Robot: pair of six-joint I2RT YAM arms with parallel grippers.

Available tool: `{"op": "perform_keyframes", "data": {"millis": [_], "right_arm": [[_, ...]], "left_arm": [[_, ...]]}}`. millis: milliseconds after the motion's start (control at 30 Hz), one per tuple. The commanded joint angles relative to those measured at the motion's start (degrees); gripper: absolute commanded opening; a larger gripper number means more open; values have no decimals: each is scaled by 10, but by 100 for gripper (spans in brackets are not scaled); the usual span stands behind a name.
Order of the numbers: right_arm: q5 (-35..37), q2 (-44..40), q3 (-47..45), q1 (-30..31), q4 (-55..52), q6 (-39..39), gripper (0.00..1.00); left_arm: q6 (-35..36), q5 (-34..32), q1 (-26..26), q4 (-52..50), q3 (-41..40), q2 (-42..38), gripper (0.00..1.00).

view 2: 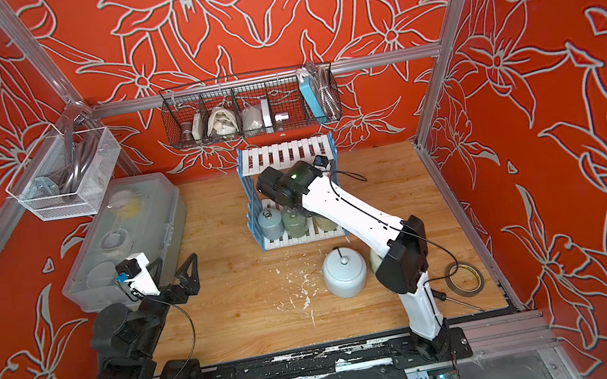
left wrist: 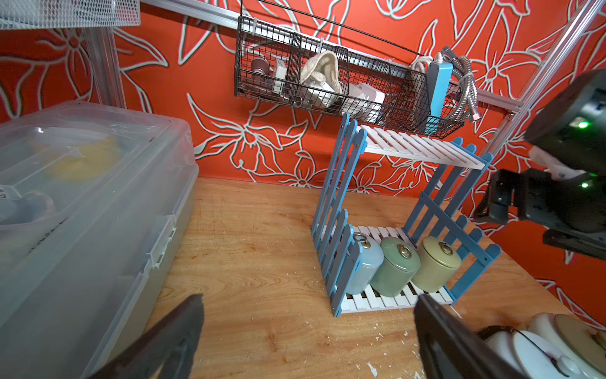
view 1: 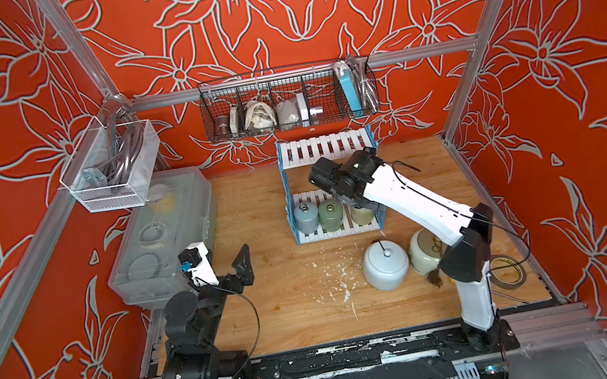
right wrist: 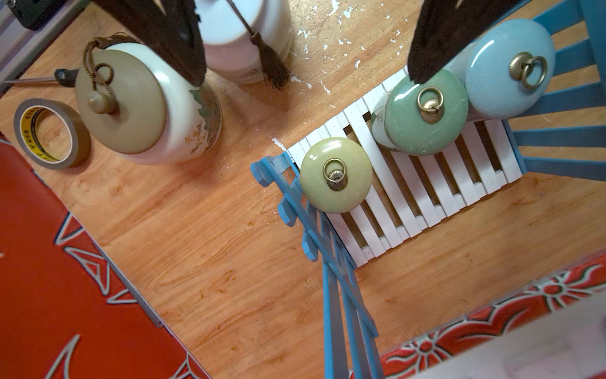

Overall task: Remove the tea canisters from the shelf
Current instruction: Pick up the tea canister from the shelf.

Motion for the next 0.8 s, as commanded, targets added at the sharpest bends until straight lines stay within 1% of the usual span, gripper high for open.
{"op": "perform_keyframes", "data": {"millis": [0, 133, 300, 400, 533, 667, 767], "right_arm": [[13, 33, 37, 4, -62, 51, 99], [23, 52, 29, -2, -38, 75, 99], [20, 57, -20, -10, 17, 102, 99], [13, 65, -36, -21, 29, 125, 99], [8, 68, -69, -36, 80, 121, 99], [-3, 76, -93, -52, 100, 136, 99], [-13, 83, -108, -58, 128, 135, 99]], "left_arm": [[5, -1, -4, 17, -5, -9, 99], [5, -1, -4, 17, -5, -8, 99], [4, 6, -6, 21, -8, -12, 99], [5, 1, -5, 17, -6, -8, 99], [4, 9, -6, 21, -9, -10, 99], [5, 1, -6, 18, -9, -7, 99], [4, 12, -6, 24, -12, -9, 99]]}}
